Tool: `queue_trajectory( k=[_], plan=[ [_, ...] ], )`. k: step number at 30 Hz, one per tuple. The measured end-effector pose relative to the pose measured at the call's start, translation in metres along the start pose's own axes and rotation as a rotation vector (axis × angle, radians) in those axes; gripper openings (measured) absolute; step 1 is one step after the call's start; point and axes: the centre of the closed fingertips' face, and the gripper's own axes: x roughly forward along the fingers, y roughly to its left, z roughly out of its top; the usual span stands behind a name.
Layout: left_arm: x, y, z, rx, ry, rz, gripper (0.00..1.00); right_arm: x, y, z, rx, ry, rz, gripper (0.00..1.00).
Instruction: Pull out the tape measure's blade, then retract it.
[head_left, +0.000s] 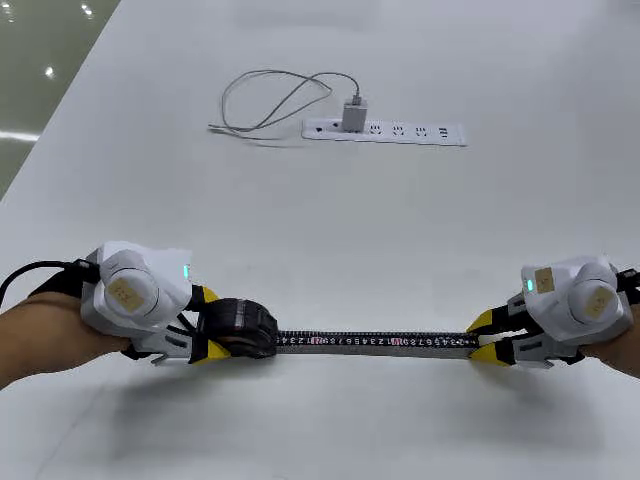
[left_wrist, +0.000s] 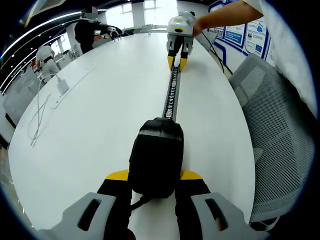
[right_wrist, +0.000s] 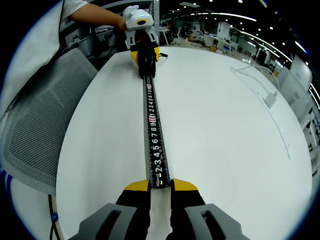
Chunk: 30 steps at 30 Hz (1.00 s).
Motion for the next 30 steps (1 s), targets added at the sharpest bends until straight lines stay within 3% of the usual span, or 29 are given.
queue_trajectory(
  k=[16,19,21,22,30],
  plan=[
    [-0.0013,-0.0005,0.0018,0.014,-0.012,0.009,0.29,0.0008,-0.0005,-0.0034,-0.004,0.014,-0.01,0.12],
    [-0.0017,-0.001,0.003,0.004,-0.015,0.007,0.33,0.0001,-0.0009,-0.0036,0.006,0.015,-0.01,0.13],
    [-0.0015,-0.0027,0.0034,-0.011,-0.019,-0.003,0.41,-0.0029,-0.0031,-0.0002,0.044,-0.012,-0.018,0.16],
    [-0.0013,-0.0033,0.0025,-0.013,-0.017,-0.007,0.41,-0.0054,-0.0051,0.0024,0.059,-0.035,-0.026,0.17],
    [-0.0029,-0.0028,0.0054,-0.011,-0.025,0.0,0.4,-0.0063,-0.0015,0.001,0.059,-0.017,-0.024,0.18]
  ],
)
